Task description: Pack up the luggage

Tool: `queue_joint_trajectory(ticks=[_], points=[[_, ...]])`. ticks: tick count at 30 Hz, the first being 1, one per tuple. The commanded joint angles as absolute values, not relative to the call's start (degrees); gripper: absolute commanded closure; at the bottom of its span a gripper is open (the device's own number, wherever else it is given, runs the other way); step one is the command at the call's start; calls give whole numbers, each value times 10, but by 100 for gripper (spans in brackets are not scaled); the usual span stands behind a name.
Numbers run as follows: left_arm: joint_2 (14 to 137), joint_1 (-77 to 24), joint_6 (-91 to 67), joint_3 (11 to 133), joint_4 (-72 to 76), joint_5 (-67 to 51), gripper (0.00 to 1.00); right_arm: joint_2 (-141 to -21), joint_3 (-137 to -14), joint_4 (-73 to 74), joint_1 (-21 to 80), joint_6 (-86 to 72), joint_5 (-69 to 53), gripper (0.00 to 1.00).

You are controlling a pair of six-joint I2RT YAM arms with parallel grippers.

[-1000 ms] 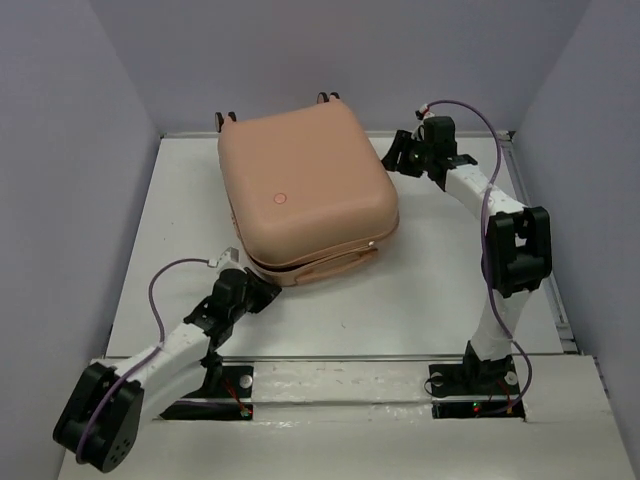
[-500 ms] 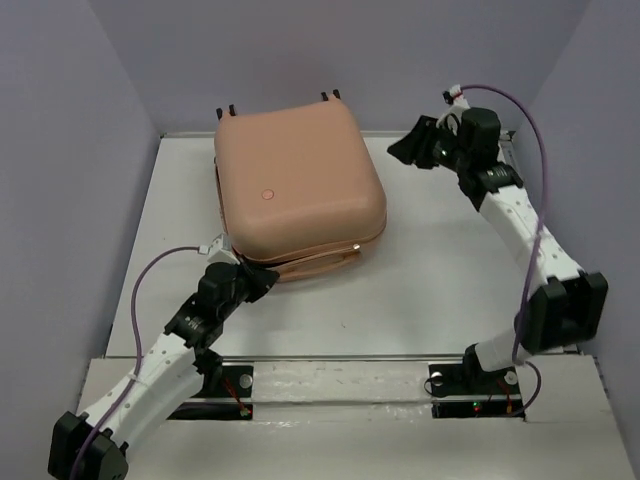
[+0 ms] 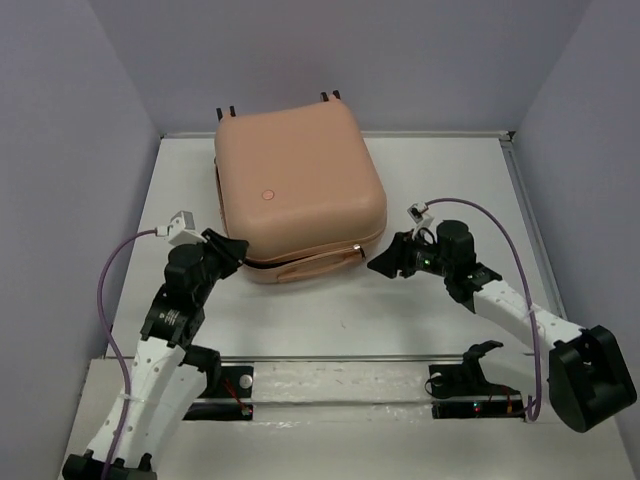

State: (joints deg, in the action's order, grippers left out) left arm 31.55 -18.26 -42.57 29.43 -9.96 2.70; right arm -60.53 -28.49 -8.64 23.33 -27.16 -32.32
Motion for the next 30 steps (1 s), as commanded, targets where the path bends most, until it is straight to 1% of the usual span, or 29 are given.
queue_joint_trajectory(ticks=[1,4,9,14,20,23,24,25,26,27,28,30], points=[[344,-81,-387,301,-91,-66,61,-651,-301,-226,241,-277,-332,41],[353,-8,-387,294,-69,-117,61,-707,-307,-281,241,-293,-362,41],[404,80,-391,276,-27,-202,61,-753,-321,-323,246,-306,-360,41],[463,94,-404,253,45,-242,63,-788,-336,-345,251,-308,-354,41],[462,93,-402,239,54,-236,65,-812,-352,-365,262,-318,-350,46],[471,93,-402,222,62,-240,66,-828,-363,-367,275,-316,-340,57],[474,93,-403,217,66,-241,68,-831,-365,-368,284,-316,-328,70],[474,91,-404,206,71,-240,69,-831,-365,-367,290,-313,-313,76],[475,90,-406,201,74,-236,70,-827,-365,-367,295,-310,-306,86],[475,87,-409,197,78,-236,71,-824,-364,-361,302,-306,-294,90],[475,82,-412,190,86,-229,72,-817,-365,-341,320,-294,-281,93],[482,56,-427,180,104,-211,74,-793,-369,-297,352,-269,-231,93]])
